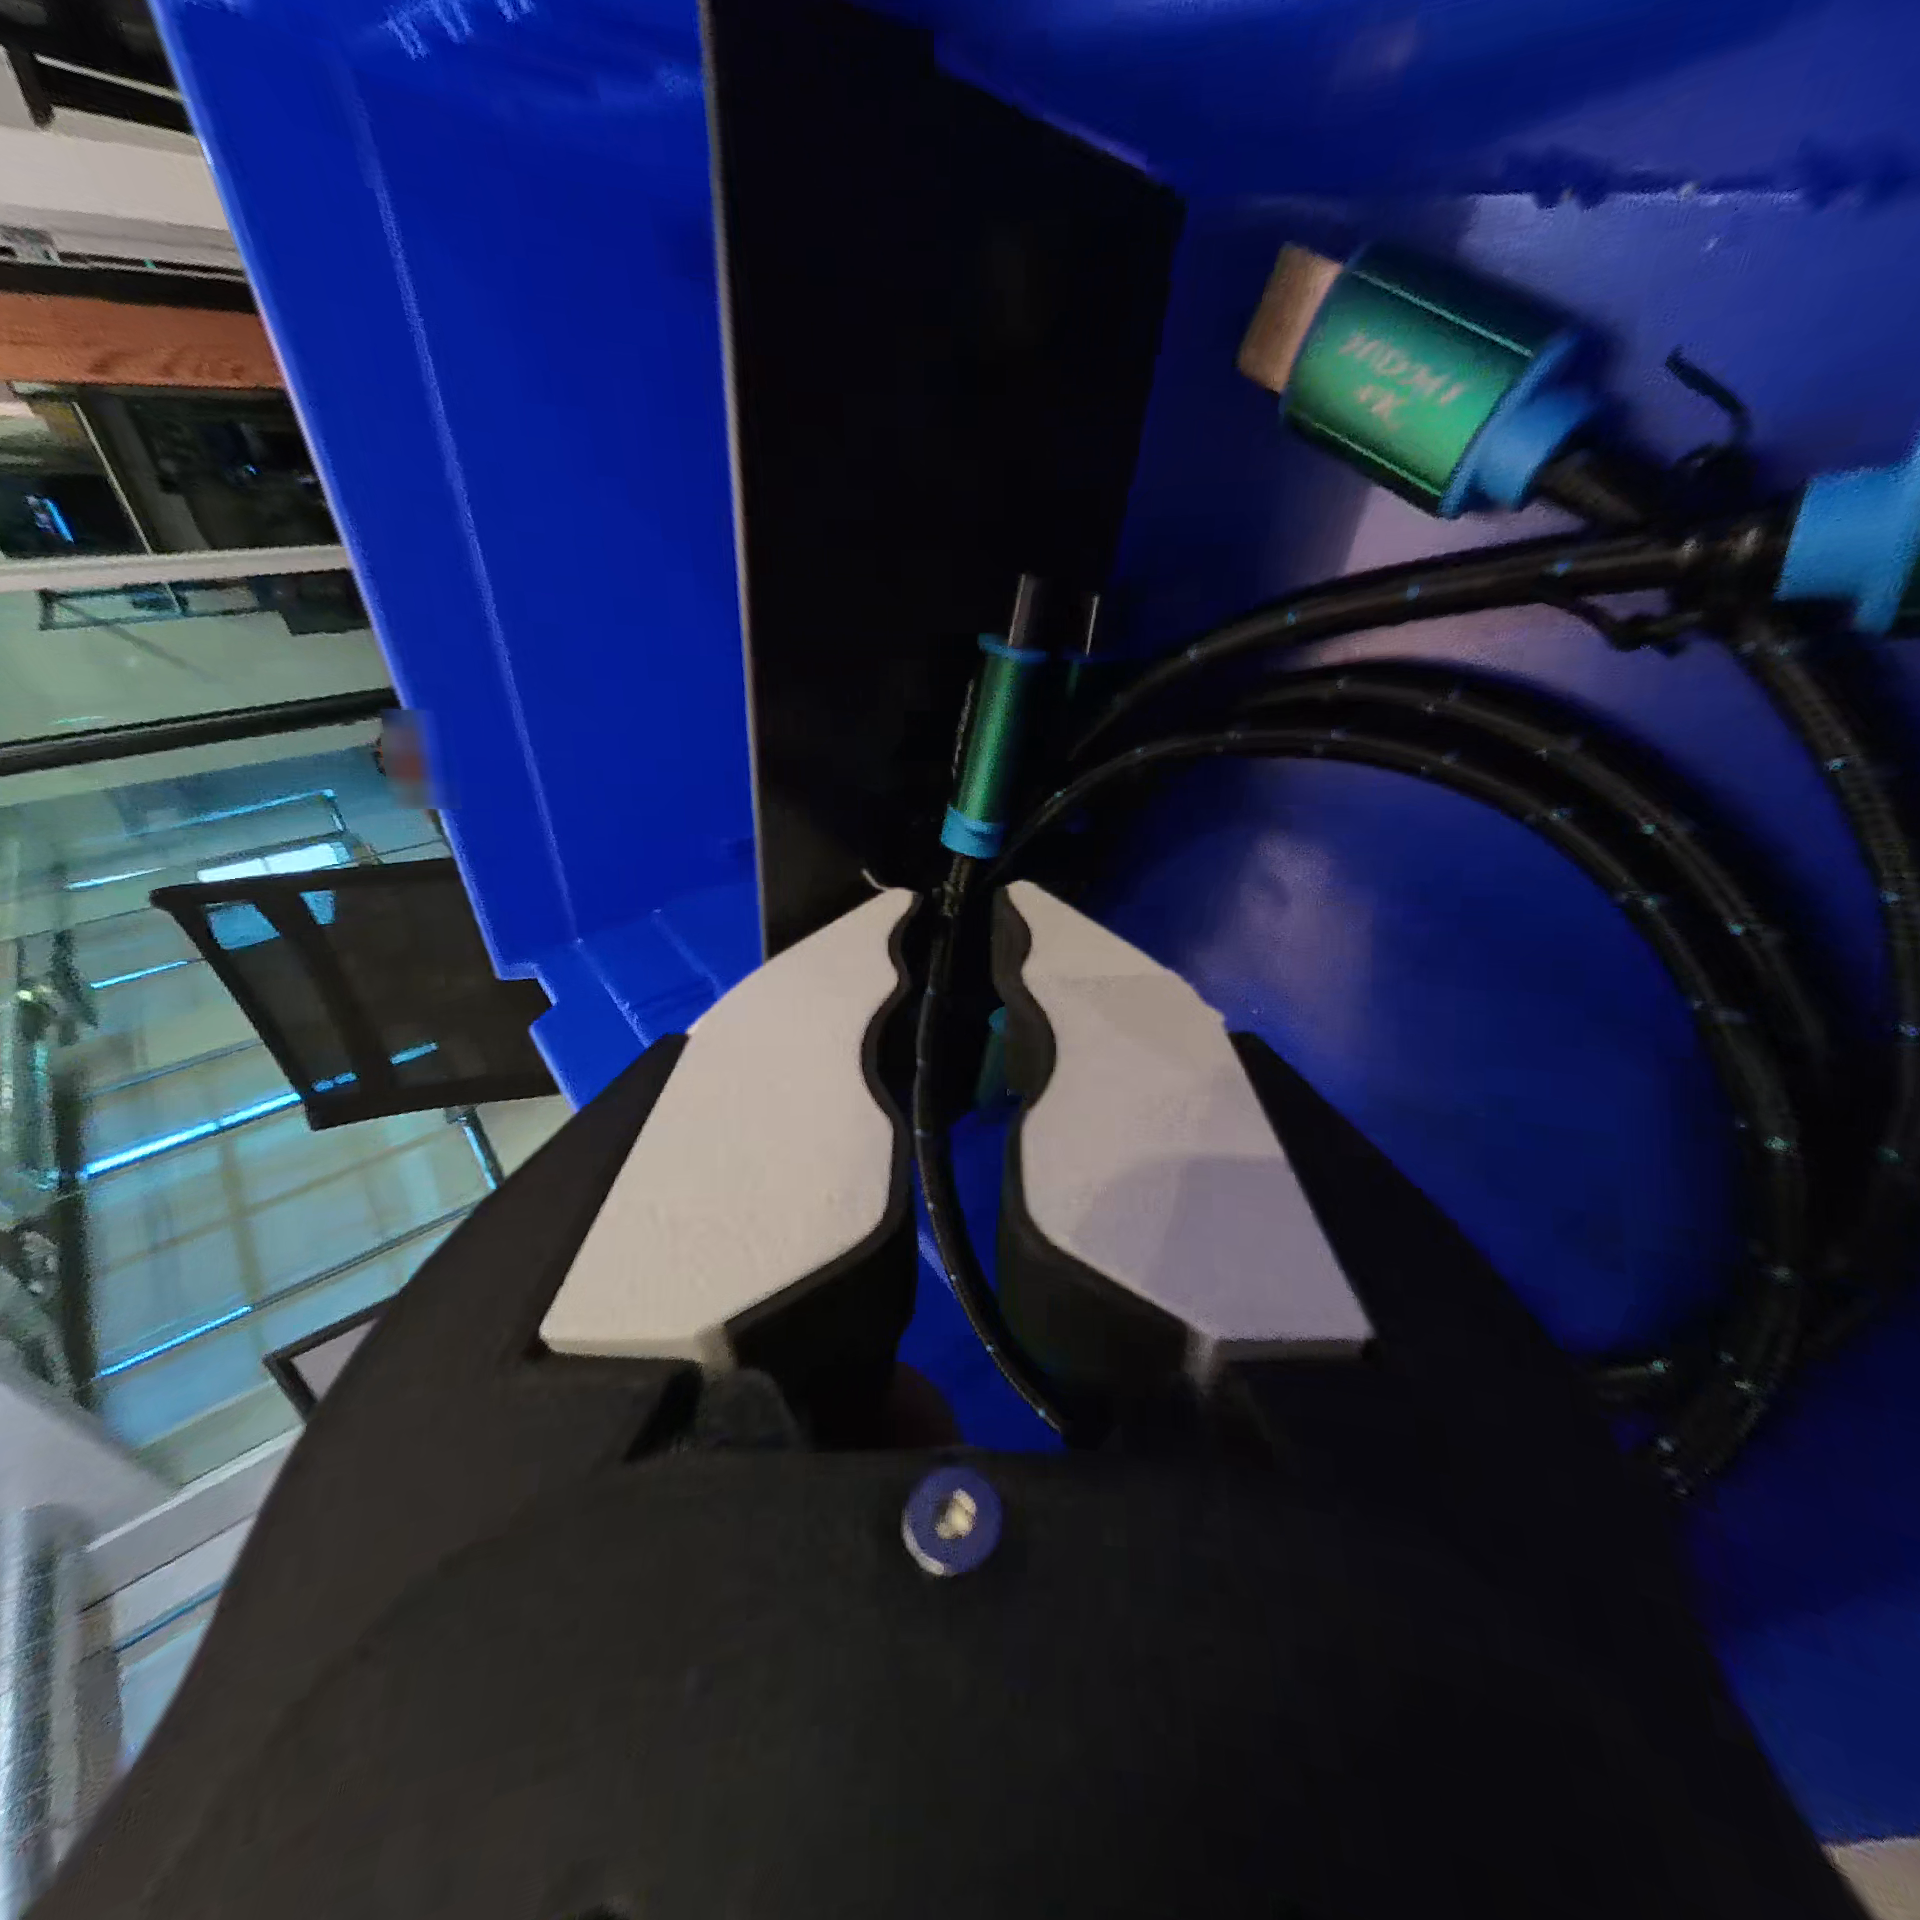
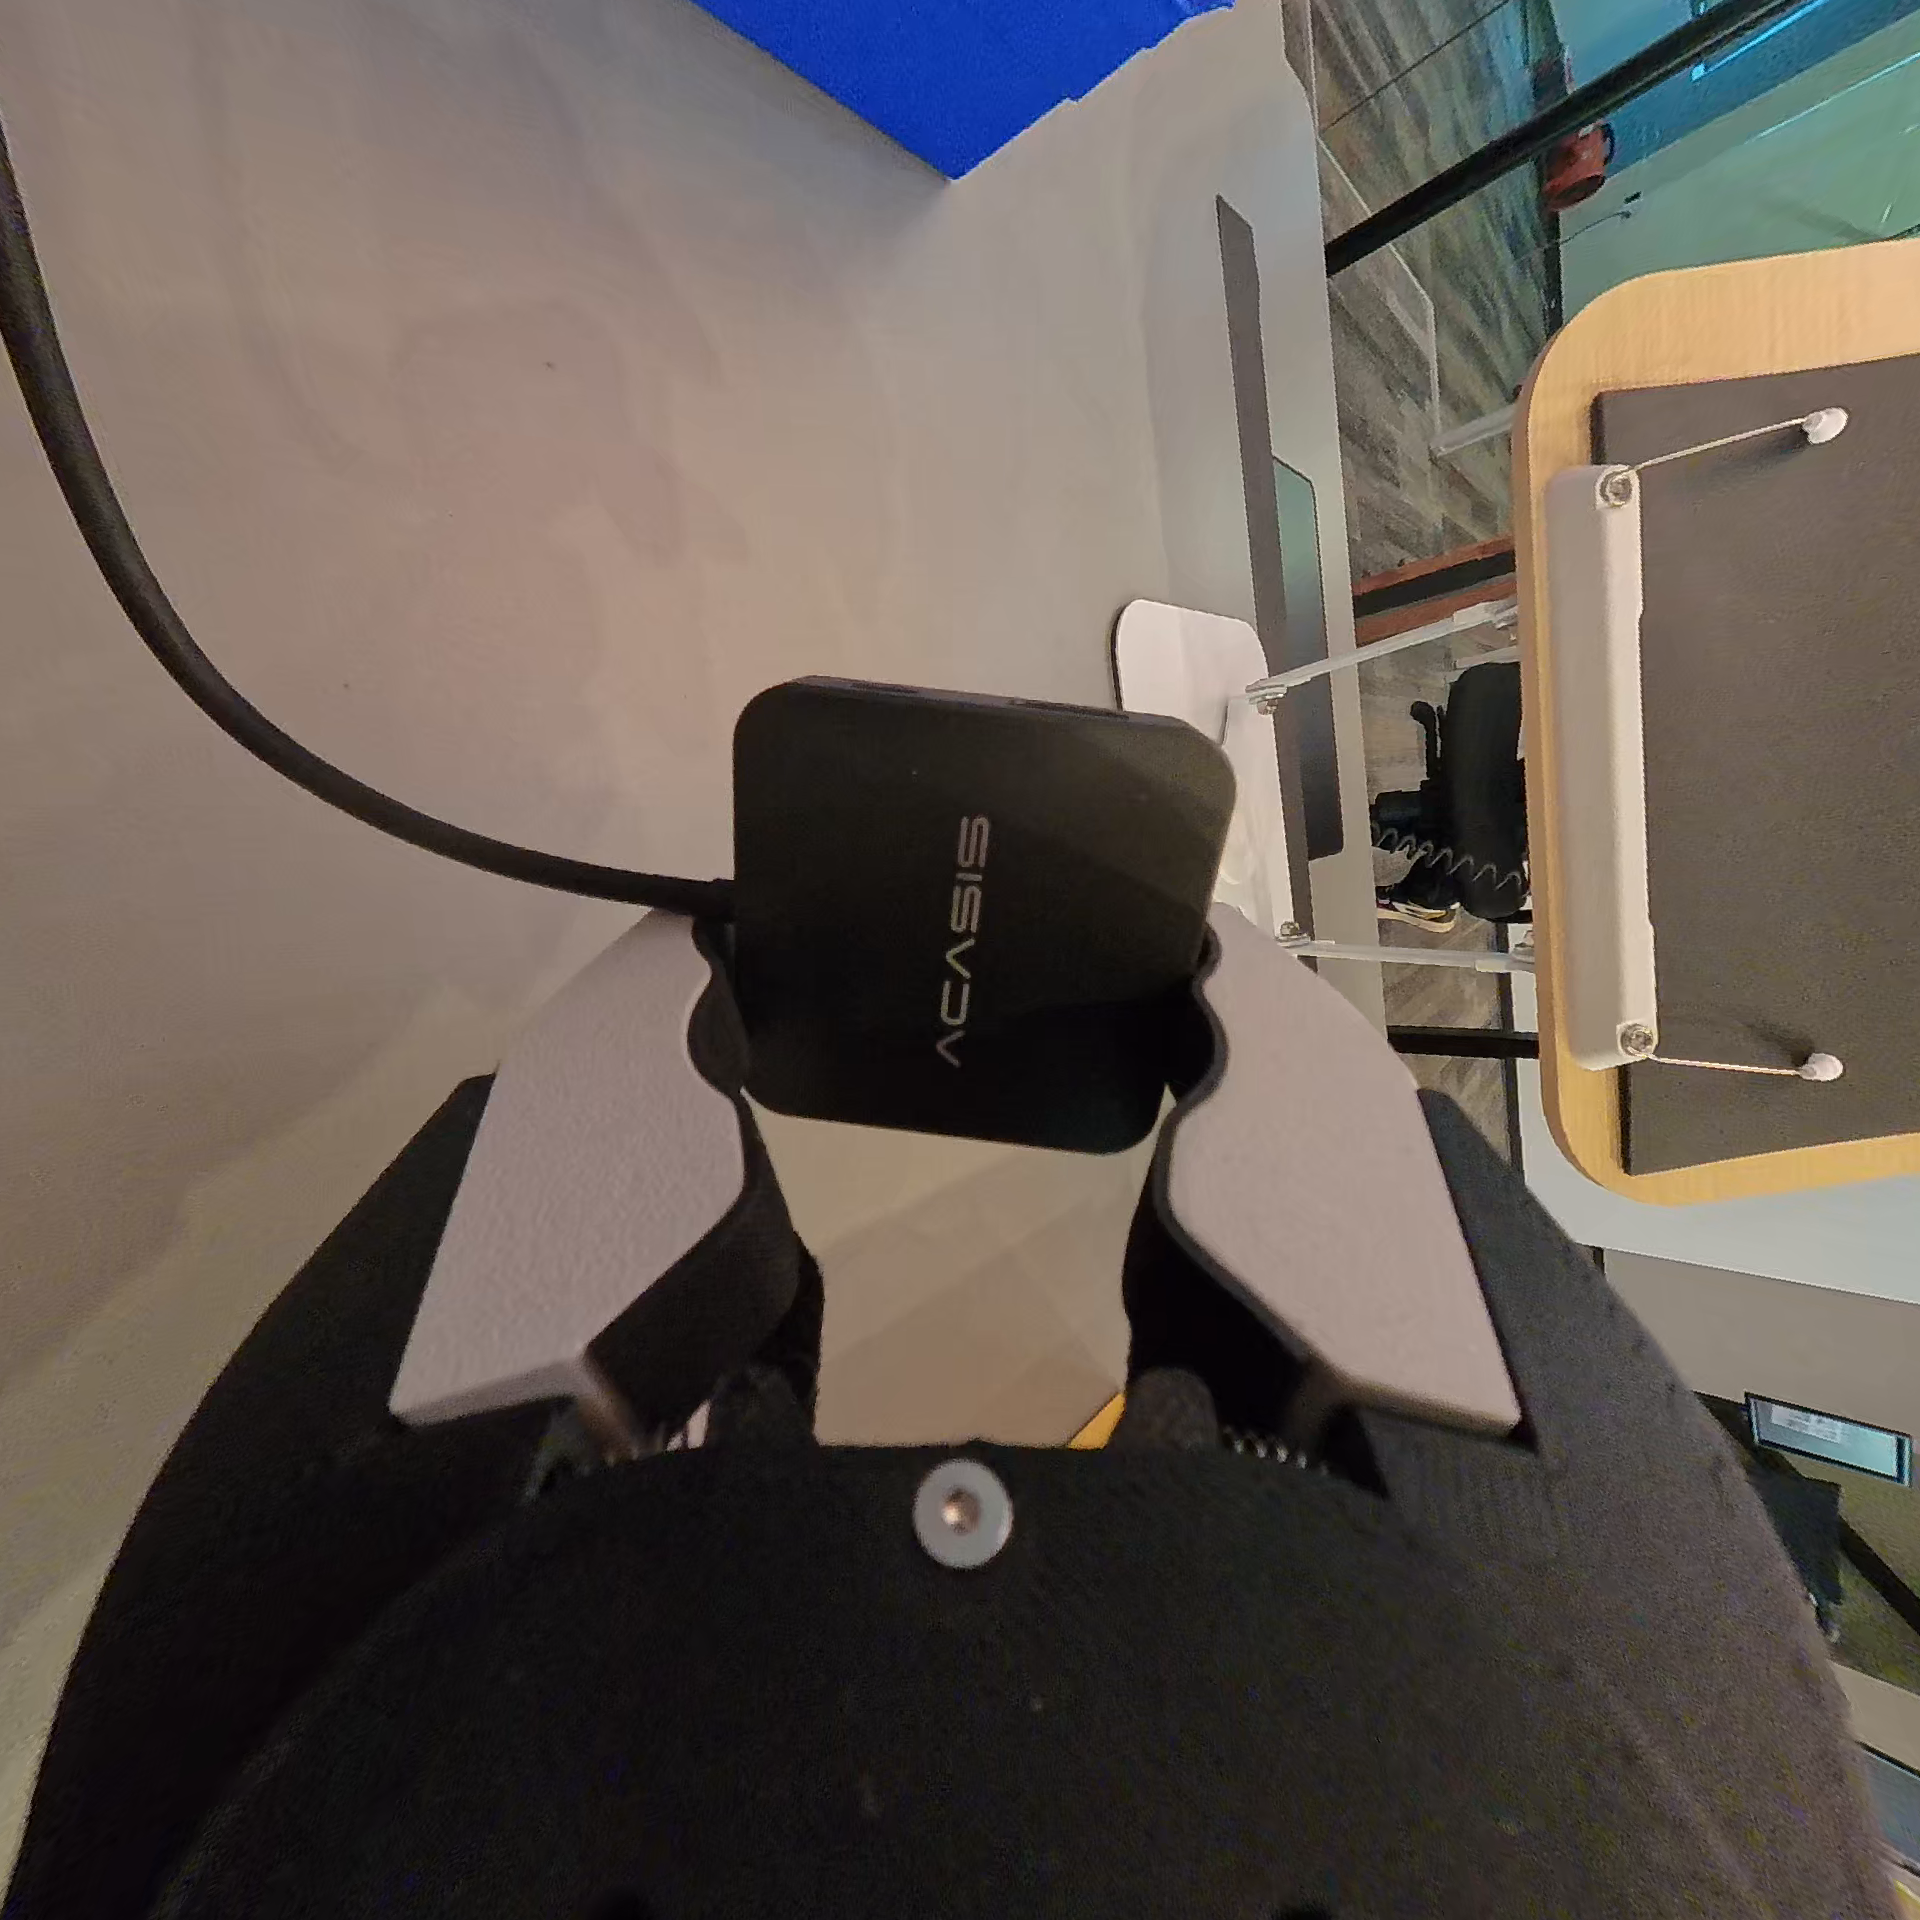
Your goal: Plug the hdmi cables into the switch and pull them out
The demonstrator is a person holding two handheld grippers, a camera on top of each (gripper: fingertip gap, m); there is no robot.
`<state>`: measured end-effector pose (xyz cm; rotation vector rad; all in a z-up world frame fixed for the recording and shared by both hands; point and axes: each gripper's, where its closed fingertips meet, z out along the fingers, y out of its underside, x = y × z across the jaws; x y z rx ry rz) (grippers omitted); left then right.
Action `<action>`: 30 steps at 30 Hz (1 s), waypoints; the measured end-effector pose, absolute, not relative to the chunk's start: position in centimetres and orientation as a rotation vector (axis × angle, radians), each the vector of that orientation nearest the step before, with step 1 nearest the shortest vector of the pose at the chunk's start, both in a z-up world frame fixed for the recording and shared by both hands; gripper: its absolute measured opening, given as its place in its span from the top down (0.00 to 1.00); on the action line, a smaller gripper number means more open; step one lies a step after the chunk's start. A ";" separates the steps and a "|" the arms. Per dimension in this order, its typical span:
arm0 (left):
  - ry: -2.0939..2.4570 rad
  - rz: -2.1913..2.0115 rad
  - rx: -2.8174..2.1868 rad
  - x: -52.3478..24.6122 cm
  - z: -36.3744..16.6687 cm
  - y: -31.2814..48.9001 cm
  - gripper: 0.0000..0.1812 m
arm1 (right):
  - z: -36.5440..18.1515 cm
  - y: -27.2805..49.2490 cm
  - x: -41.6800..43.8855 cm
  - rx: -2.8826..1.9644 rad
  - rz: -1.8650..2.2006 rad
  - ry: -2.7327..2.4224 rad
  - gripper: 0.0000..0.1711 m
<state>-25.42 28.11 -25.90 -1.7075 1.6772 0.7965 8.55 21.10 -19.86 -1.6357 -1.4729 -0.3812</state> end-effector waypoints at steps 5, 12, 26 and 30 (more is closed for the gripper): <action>1.644 0.803 -1.673 -25.1 -25.3 28.2 0.95 | -19.8 21.1 8.5 -1.627 -0.367 -1.466 0.54; 1.550 0.837 -1.539 -23.8 -21.8 28.0 0.95 | -19.3 20.7 8.2 -1.590 -0.263 -1.447 0.54; 1.357 0.938 -1.266 -21.9 -15.7 26.8 0.96 | -19.3 20.7 8.0 -1.597 -0.206 -1.431 0.54; 1.334 0.949 -1.223 -21.5 -15.2 26.5 0.96 | -19.3 20.6 8.0 -1.598 -0.204 -1.431 0.54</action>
